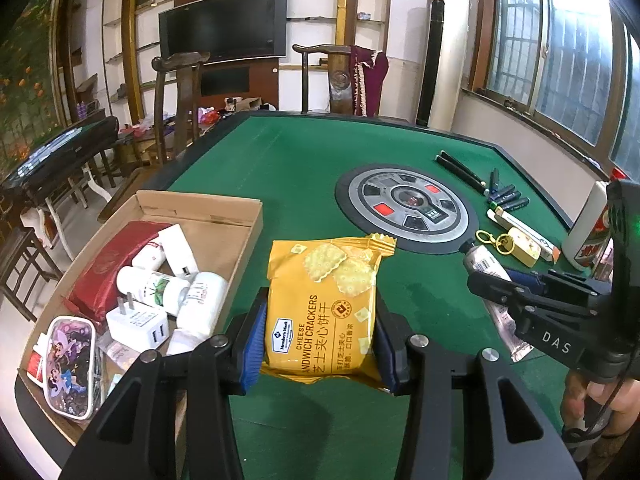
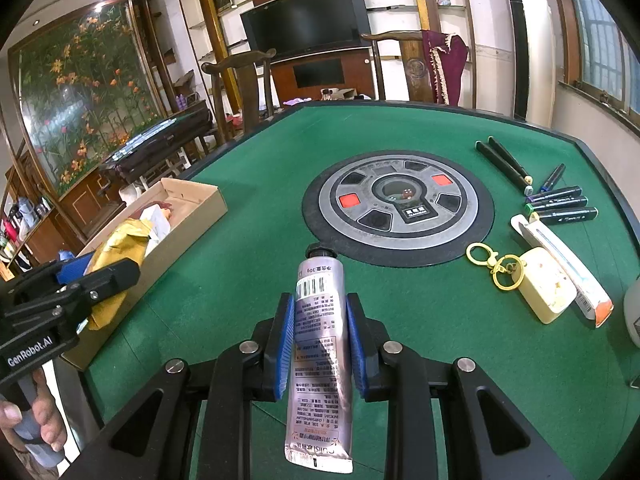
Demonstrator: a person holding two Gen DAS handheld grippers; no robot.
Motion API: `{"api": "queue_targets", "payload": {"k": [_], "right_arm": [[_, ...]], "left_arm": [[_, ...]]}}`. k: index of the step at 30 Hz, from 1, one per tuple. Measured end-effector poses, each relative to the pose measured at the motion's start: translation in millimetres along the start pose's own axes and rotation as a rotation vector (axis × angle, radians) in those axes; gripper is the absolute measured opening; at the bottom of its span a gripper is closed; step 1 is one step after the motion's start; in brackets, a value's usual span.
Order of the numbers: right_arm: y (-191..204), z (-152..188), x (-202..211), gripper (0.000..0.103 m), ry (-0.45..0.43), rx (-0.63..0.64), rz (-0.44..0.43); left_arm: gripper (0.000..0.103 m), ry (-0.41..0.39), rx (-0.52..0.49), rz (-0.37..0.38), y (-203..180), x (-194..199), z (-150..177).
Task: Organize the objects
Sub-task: 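Carry the cracker packet with the left tool and the silver tube with the right toward the tray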
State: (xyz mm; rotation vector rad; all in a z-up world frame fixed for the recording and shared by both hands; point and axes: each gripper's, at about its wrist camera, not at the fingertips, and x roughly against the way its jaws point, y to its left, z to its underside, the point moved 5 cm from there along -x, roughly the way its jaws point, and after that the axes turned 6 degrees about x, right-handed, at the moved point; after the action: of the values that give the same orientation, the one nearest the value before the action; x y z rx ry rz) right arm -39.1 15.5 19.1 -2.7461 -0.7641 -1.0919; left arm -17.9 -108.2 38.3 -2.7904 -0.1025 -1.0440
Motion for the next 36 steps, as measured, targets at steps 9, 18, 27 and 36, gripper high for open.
{"api": "queue_targets", "payload": {"k": [9,18,27,36], "right_arm": [[1.3,1.8,-0.5,0.026,0.001,0.002,-0.001],[3.5,3.2,-1.1,0.026,0.003,0.006,-0.002],[10.8,4.5,-2.7,0.027,0.004,0.002,-0.016],[21.0,3.2,-0.8,0.027,-0.005,0.002,-0.044]], "left_arm": [[0.045,-0.011,0.018,-0.018,12.8,7.1,-1.3],[0.045,-0.022,0.044,-0.036,29.3,14.6,-0.9],[0.045,-0.034,0.064,-0.045,41.4,21.6,-2.2],[0.045,-0.042,0.070,-0.056,49.7,27.2,-2.0]]}}
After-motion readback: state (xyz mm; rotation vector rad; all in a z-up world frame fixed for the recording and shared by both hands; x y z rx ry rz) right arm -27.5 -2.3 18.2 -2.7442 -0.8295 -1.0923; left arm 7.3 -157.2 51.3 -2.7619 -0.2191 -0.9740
